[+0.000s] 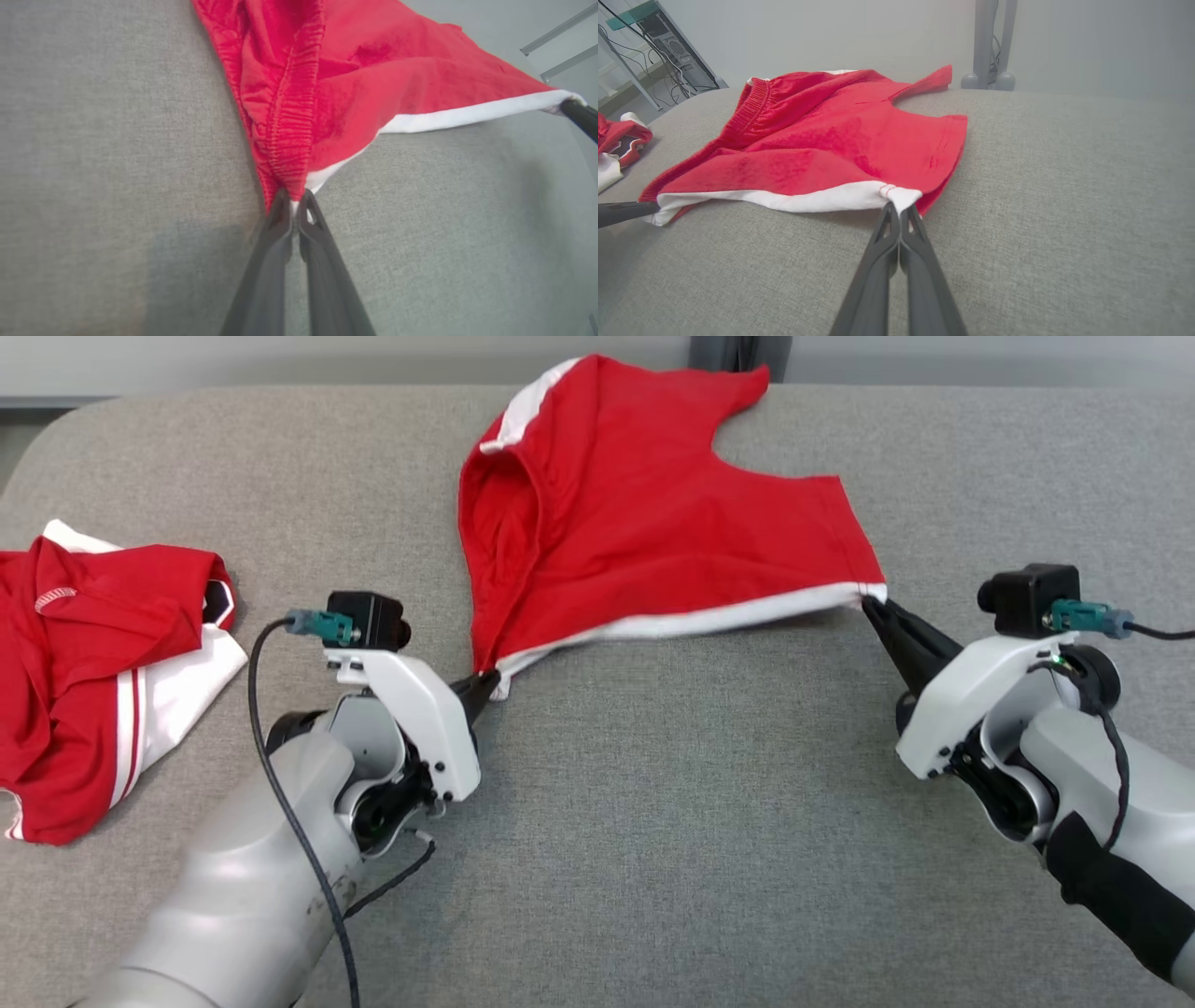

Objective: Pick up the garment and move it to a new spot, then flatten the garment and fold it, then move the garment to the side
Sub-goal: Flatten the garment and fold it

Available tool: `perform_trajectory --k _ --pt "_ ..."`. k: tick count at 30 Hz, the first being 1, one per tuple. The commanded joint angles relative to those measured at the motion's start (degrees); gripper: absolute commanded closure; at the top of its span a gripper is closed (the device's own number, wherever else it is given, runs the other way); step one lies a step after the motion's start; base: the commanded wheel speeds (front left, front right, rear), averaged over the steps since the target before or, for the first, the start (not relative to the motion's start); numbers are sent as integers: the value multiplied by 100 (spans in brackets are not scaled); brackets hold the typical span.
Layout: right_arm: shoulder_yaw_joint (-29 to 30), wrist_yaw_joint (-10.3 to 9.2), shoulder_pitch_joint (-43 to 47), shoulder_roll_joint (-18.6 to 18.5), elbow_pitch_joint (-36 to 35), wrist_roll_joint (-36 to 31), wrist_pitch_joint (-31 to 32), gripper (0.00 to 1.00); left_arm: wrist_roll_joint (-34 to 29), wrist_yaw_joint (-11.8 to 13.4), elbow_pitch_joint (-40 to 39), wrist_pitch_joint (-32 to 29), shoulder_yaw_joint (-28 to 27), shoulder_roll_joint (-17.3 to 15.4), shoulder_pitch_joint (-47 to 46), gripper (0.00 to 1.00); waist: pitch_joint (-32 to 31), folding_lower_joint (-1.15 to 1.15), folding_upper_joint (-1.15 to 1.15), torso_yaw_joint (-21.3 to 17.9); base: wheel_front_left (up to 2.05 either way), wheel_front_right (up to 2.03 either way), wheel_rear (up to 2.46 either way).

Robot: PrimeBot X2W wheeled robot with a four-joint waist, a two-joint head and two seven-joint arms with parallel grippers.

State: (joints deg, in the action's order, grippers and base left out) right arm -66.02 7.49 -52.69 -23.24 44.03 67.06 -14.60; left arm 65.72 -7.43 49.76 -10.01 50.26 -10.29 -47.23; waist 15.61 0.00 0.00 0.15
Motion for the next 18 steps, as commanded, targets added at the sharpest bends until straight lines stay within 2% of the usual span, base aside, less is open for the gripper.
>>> perform_trajectory --k 1,11,18 --pt "-137 1 101 -109 -42 111 22 100 78 -7 -90 -33 70 -126 144 100 -83 0 0 9 0 0 0" --pt "-541 1 305 -411 -172 433 -22 100 374 -8 -368 264 114 -359 513 100 -379 0 0 38 0 0 0" --pt "-640 1 534 -568 -354 558 -51 100 426 -7 -634 897 128 -431 824 100 -669 0 0 78 0 0 0"
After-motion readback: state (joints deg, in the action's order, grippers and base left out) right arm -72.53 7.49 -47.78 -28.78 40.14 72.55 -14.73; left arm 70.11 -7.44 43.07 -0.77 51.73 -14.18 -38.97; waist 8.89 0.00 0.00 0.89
